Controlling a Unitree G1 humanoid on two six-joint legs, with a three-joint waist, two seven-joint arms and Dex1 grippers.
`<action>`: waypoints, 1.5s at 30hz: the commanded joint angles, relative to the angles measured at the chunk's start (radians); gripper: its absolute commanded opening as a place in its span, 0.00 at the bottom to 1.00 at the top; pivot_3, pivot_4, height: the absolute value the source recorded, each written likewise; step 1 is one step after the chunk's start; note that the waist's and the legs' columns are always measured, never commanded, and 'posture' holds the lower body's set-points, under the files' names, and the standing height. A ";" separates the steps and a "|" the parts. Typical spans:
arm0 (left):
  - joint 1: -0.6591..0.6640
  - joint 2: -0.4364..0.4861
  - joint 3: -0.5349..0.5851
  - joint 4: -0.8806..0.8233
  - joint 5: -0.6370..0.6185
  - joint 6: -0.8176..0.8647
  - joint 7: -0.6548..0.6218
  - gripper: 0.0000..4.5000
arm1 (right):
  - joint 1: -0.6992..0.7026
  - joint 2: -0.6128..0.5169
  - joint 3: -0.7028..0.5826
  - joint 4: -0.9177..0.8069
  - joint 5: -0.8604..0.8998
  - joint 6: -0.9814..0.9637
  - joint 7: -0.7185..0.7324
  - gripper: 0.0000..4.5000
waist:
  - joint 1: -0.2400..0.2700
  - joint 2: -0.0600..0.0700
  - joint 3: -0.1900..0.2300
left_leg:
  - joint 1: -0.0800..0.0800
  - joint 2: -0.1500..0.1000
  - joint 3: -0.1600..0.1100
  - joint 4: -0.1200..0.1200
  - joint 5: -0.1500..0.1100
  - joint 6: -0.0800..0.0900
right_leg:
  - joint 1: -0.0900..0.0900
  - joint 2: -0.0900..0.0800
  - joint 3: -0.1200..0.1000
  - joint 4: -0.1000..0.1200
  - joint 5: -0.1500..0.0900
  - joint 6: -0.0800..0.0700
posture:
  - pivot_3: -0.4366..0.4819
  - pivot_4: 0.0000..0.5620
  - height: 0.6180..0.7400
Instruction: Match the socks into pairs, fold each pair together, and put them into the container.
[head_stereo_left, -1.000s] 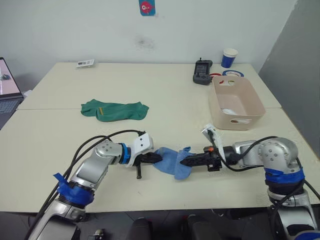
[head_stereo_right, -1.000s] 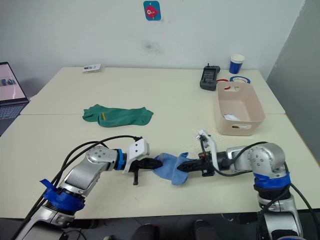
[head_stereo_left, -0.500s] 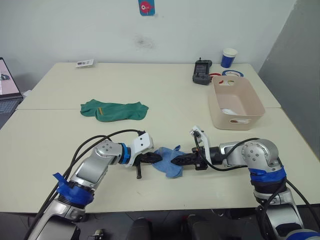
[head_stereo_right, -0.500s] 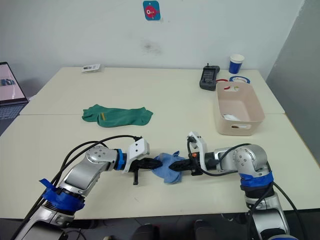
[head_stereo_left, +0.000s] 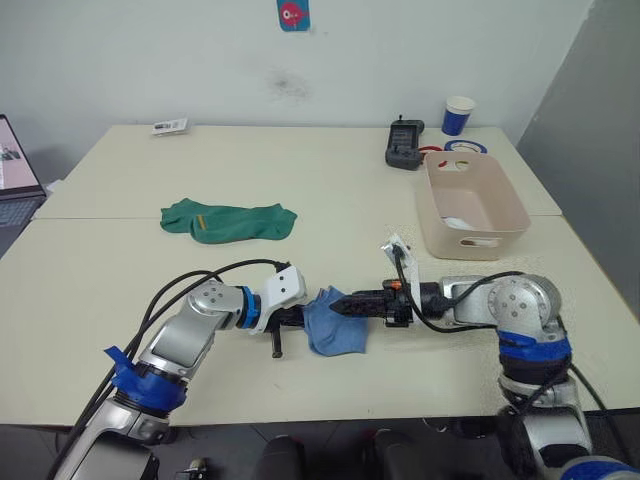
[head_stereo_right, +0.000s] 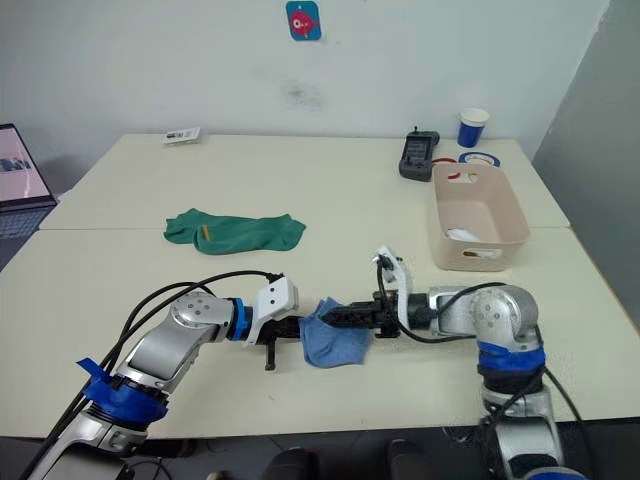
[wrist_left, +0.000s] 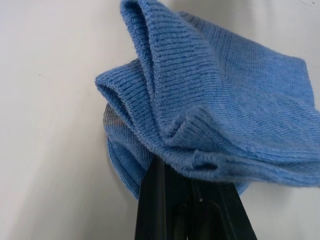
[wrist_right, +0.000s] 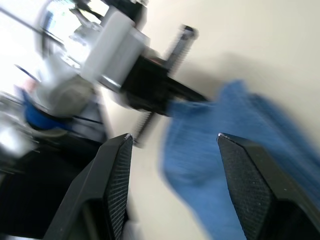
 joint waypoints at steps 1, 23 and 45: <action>0.000 0.018 -0.009 0.024 0.022 -0.001 -0.003 0.00 | 0.035 -0.046 0.129 -0.058 -0.130 -0.302 0.113 0.43 | -0.002 0.000 0.000 | 0.000 0.000 0.000 0.000 0.000 0.000 | 0.000 0.000 0.000 0.000 0.000 0.000 | 0.48 0.27 1.00; -0.088 0.085 0.148 0.046 -0.112 -0.027 -0.081 0.00 | 0.079 0.025 0.328 0.275 -0.480 -0.719 0.156 0.01 | -0.002 0.000 0.000 | 0.001 0.002 -0.001 0.000 0.000 0.000 | 0.000 0.000 0.000 0.001 0.000 0.000 | 0.48 0.27 1.00; -0.073 0.008 0.015 0.100 -0.027 -0.123 -0.085 0.00 | 0.130 -0.048 0.149 -0.091 -0.291 -0.365 0.139 0.01 | 0.004 0.000 0.000 | 0.000 0.000 0.000 0.000 0.000 0.000 | 0.000 0.000 0.000 0.000 0.000 0.000 | 0.48 0.27 1.00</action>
